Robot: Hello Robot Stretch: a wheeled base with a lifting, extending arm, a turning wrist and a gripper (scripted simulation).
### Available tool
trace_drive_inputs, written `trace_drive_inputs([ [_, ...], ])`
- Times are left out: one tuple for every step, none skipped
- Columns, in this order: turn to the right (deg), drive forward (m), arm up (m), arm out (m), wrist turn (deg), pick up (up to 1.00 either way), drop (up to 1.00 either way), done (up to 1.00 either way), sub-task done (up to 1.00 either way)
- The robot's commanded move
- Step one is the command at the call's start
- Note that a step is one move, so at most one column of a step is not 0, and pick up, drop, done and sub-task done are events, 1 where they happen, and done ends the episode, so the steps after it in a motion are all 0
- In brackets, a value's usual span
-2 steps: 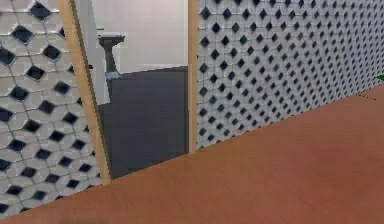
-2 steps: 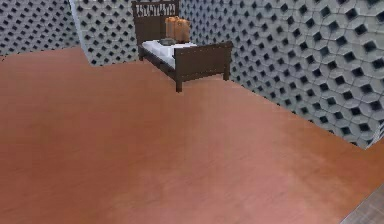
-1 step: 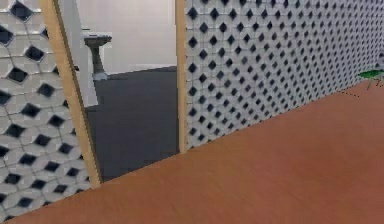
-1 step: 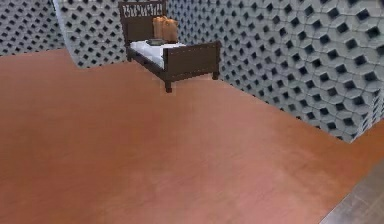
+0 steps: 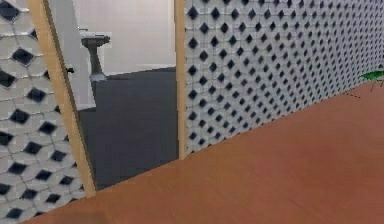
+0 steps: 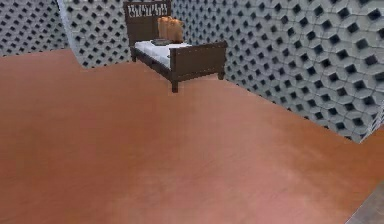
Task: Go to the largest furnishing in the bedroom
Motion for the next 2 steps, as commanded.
trace_drive_inputs([
  [-45.0, 0.0, 0.0, 0.0, 0.0, 0.0, 0.0, 0.0, 0.0],
  [-39.0, 0.0, 0.0, 0.0, 0.0, 0.0, 0.0, 0.0, 0.0],
])
